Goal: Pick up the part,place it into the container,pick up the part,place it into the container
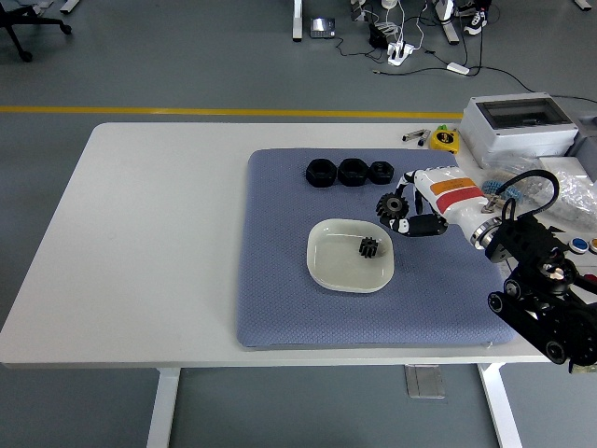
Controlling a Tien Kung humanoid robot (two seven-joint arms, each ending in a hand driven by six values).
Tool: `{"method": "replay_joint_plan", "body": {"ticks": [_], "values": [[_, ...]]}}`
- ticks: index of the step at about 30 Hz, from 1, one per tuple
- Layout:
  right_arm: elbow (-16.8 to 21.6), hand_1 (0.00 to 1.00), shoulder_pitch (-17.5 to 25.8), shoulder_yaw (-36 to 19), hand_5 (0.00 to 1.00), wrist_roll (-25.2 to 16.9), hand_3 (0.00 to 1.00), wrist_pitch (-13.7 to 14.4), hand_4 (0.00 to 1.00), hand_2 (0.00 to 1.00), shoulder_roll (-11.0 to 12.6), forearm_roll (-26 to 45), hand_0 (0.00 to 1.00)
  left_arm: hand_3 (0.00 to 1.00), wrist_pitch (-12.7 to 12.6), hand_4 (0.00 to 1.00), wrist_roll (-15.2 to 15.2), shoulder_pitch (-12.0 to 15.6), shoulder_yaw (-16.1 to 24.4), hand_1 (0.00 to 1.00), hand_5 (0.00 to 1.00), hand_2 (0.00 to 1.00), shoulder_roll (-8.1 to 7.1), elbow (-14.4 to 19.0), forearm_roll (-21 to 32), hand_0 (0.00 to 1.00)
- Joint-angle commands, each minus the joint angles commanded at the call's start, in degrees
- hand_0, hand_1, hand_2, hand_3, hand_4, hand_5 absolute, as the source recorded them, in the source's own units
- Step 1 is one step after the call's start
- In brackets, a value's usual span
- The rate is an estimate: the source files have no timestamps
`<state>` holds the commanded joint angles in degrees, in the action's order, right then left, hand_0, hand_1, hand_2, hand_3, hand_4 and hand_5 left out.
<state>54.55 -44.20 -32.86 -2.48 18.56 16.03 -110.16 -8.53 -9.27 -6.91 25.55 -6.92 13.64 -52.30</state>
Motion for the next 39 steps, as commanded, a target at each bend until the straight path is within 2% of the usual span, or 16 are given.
{"method": "replay_joint_plan", "body": {"ticks": [7,8,11,13,14,19,20,31,37,39], "values": [[7.3,0.142,0.0,2.4,0.511,0.1,0.502,-7.4,0.754,0.273,-0.7,-3.3,0.075,0.646,0.0,0.671,0.0,0.0,0.0,0.706,0.659,0.743,-0.1,0.0,0.0,0.696],[7.6,0.16,-0.2,3.1,0.516,0.1,0.513,-7.9,0.885,0.301,-0.9,-3.9,0.101,0.647,0.1,0.67,0.0,0.0,0.0,0.705,0.658,0.742,-0.11,0.0,-0.1,0.696],[7.6,0.16,-0.5,4.2,0.516,0.1,0.513,-8.4,0.885,0.301,-1.4,-5.6,0.101,0.647,0.1,0.67,-0.1,0.0,0.1,0.705,0.658,0.742,-0.14,0.0,-0.2,0.696],[7.1,0.16,-0.6,4.8,0.516,0.1,0.513,-8.4,0.885,0.301,-1.7,-7.4,0.101,0.647,0.2,0.67,-0.1,0.0,0.2,0.705,0.658,0.742,-0.19,0.0,-0.4,0.696],[6.9,0.199,-0.6,4.9,0.672,0.1,0.615,-8.3,0.998,0.36,-1.8,-8.2,0.173,0.647,0.2,0.67,-0.1,0.0,0.2,0.705,0.657,0.742,-0.2,0.0,-0.4,0.698],[5.4,0.199,-0.5,4.8,0.672,-0.1,0.615,-7.5,0.998,0.36,-2.1,-9.6,0.173,0.647,0.3,0.67,-0.2,0.1,0.3,0.705,0.657,0.742,-0.29,0.1,-0.6,0.698],[5.0,0.223,-0.4,4.6,0.788,-0.2,0.739,-7.4,0.998,0.419,-2.0,-9.8,0.197,0.646,0.3,0.671,-0.2,0.1,0.4,0.705,0.656,0.74,-0.31,0.1,-0.7,0.697],[5.0,0.234,0.1,1.8,0.797,0.1,0.763,-5.9,0.998,0.447,-1.4,-9.1,0.21,0.645,0.3,0.67,-0.2,0.3,0.5,0.704,0.656,0.741,-0.36,0.1,-0.9,0.698],[5.0,0.233,0.3,-0.9,0.796,0.5,0.753,-5.3,0.998,0.449,-0.9,-8.6,0.2,0.647,0.2,0.67,-0.1,0.2,0.4,0.704,0.655,0.741,-0.28,0.1,-0.6,0.697],[4.8,0.229,0.6,-2.3,0.787,0.9,0.734,-4.3,0.998,0.448,-0.6,-7.8,0.197,0.646,0.2,0.67,-0.1,0.1,0.3,0.705,0.656,0.741,-0.26,0.1,-0.5,0.697]]}}
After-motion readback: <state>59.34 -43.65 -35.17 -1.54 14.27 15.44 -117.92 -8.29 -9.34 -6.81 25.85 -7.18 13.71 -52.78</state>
